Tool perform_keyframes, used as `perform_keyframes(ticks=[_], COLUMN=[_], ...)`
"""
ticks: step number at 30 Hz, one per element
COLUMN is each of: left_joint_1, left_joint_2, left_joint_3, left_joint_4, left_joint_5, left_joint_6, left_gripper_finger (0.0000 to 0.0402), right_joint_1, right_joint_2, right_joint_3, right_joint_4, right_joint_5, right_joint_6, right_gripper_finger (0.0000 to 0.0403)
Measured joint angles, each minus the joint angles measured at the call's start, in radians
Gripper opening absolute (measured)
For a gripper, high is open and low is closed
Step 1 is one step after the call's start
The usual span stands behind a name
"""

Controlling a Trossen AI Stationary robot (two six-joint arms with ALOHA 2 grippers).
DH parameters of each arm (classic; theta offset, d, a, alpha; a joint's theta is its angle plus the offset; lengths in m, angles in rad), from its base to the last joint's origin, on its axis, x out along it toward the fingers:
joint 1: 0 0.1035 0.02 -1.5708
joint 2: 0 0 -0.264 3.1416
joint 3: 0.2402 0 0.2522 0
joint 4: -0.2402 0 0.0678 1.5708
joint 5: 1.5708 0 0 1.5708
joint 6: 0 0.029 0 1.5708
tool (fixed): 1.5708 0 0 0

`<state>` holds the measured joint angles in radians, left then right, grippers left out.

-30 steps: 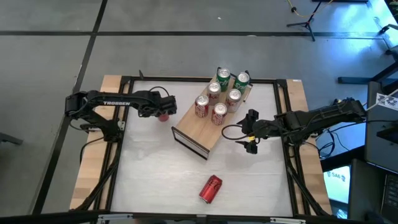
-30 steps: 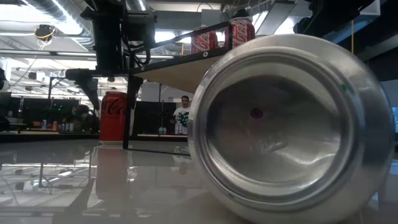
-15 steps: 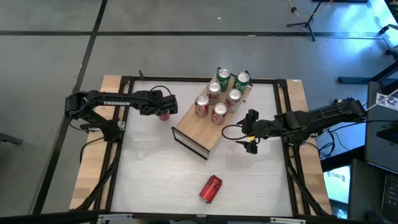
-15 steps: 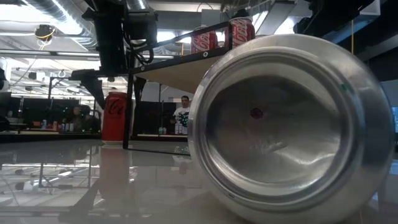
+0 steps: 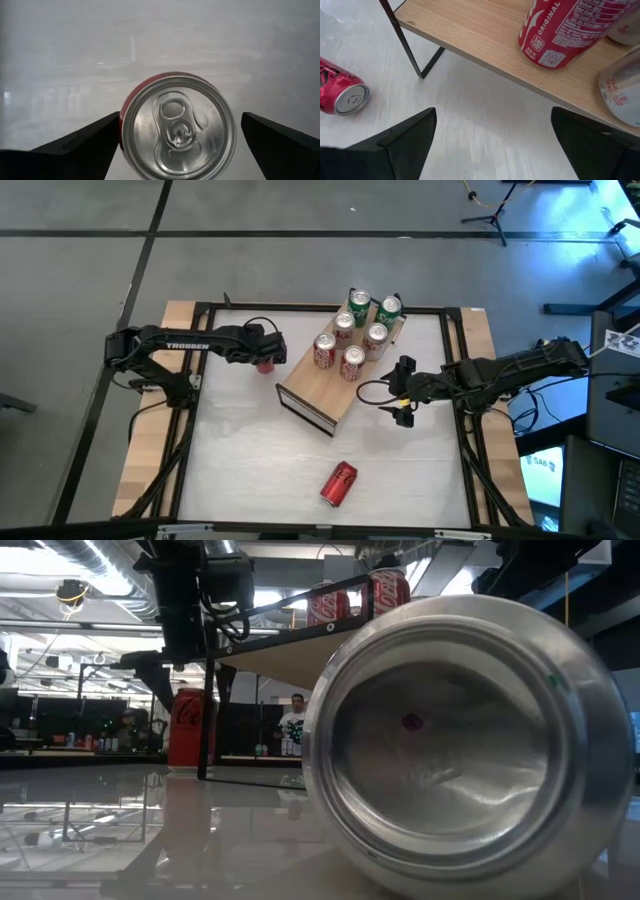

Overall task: Place canned beverage on shelf
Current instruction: Put the left red-black soda can on the shelf

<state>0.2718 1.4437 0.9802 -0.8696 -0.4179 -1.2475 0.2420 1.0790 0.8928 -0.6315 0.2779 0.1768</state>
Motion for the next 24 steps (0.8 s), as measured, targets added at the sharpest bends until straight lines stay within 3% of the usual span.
perform_keyframes(ticks=[10,17,24], left_joint_1=[0.000,0.000,0.000], left_joint_2=[-0.011,-0.083,-0.167], left_joint_3=[0.000,0.000,0.000], left_joint_4=[0.005,0.006,0.036], left_joint_5=[-0.012,-0.019,-0.020], left_joint_6=[0.027,0.032,0.135], left_gripper_finger=[0.0393,0.0393,0.0393], right_joint_1=[0.000,0.000,0.000], right_joint_2=[0.000,0.000,0.000], right_joint_3=[0.000,0.000,0.000], right_joint_4=[0.000,0.002,0.002], right_joint_5=[0.000,-0.001,-0.001], right_joint_6=[0.000,0.001,0.001], right_gripper_finger=[0.0388,0.0388,0.0388])
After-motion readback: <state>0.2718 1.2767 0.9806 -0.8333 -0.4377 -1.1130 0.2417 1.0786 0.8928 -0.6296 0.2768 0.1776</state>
